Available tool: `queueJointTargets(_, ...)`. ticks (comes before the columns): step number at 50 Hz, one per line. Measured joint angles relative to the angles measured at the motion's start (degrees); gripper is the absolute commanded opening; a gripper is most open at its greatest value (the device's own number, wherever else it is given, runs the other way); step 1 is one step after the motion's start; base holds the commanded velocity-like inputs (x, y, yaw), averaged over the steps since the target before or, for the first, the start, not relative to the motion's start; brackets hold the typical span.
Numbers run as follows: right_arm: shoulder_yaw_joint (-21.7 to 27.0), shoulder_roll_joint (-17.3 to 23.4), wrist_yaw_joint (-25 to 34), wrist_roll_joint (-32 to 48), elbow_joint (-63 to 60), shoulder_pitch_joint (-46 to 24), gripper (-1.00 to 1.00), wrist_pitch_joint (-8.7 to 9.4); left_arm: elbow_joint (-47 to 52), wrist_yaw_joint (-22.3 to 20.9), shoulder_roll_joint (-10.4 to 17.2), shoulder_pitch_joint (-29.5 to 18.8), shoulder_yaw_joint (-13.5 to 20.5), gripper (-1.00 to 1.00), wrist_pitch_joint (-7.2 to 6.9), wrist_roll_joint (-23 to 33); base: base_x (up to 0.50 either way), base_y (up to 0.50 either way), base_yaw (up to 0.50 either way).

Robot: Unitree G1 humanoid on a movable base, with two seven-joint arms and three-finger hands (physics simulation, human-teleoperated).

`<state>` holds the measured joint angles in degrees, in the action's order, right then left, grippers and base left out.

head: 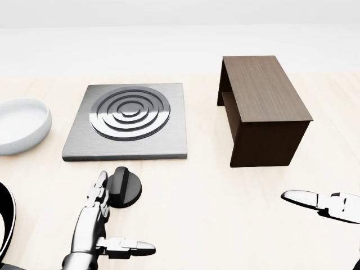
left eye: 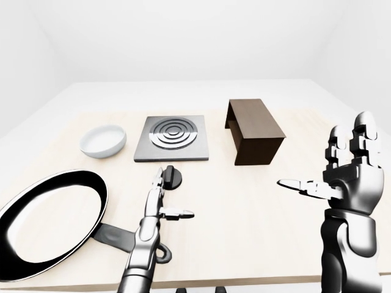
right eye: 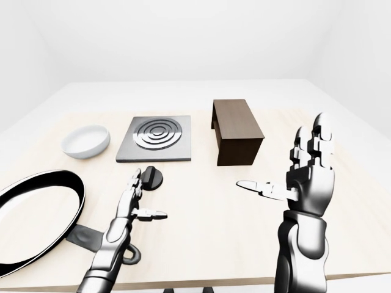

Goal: Turn on the stove.

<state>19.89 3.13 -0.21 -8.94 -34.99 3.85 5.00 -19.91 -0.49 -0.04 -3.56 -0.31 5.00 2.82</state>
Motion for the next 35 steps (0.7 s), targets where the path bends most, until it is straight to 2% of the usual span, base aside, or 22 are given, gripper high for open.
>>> queueJointTargets(18, 0.3, -0.1, 0.0, -0.3, -0.1, 0.2, 1.00, 0.00, -1.5, 1.2, -0.3, -1.4, -0.5, 1.00, 0.00, 1.7, 0.00, 0.00, 0.00)
queueJointTargets(35, 0.3, -0.1, 0.0, -0.3, 0.2, 0.3, 1.00, 0.00, 1.5, 0.9, -1.5, 1.6, -3.3, 1.00, 0.00, 3.4, 0.00, 0.00, 0.00)
